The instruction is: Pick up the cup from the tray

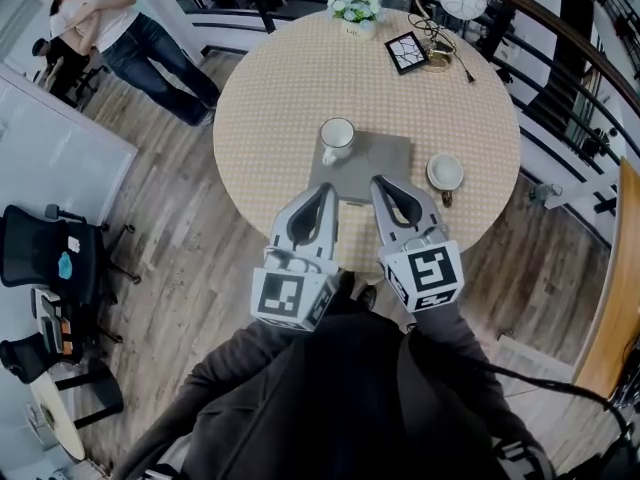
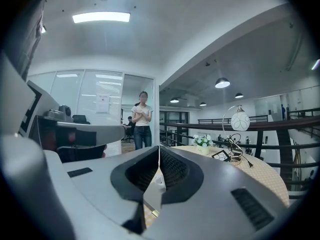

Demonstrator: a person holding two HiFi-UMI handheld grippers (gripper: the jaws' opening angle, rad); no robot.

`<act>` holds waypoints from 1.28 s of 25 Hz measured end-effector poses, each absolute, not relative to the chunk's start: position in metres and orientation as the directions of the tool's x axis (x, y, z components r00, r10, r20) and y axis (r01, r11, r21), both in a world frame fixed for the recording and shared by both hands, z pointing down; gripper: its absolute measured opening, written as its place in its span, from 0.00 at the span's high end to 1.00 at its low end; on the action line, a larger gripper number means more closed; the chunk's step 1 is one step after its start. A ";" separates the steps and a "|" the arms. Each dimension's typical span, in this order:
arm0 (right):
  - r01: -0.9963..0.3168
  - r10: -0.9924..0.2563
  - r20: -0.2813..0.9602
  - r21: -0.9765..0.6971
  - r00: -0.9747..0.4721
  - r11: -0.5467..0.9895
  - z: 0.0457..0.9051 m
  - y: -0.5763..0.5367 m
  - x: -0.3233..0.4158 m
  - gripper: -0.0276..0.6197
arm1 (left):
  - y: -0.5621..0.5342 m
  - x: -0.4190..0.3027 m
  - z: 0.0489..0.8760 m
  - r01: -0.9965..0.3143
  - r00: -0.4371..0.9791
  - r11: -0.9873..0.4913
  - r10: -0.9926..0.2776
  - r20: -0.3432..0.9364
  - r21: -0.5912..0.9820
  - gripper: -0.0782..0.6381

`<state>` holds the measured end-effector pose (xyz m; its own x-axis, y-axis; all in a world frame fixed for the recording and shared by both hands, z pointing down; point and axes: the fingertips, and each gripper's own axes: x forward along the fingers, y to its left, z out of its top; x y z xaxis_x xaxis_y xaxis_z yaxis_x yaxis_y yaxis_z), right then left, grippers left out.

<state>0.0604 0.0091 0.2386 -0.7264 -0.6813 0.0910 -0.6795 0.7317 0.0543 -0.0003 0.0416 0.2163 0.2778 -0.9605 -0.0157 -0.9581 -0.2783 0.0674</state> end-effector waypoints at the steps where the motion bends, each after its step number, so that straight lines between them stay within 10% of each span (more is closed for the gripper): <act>1: -0.678 -0.679 0.095 0.050 -0.727 0.733 0.240 0.008 0.059 0.94 | 0.041 -0.002 0.216 -0.961 0.269 -0.269 -0.963 -0.009 0.071 0.89; 16: -0.680 -0.666 0.196 -0.008 -0.720 0.733 0.284 -0.053 0.007 0.93 | -0.007 -0.055 0.251 -0.971 0.221 -0.209 -0.970 0.103 0.116 0.89; 24: -0.734 -0.682 0.349 -0.028 -0.643 0.678 0.344 -0.116 -0.035 0.34 | -0.056 -0.106 0.293 -0.967 0.219 -0.188 -0.958 0.186 0.172 0.89; 32: -0.773 -0.666 0.485 -0.036 -0.568 0.633 0.405 -0.159 -0.062 0.25 | -0.090 -0.137 0.343 -0.960 0.226 -0.159 -0.925 0.305 0.228 0.89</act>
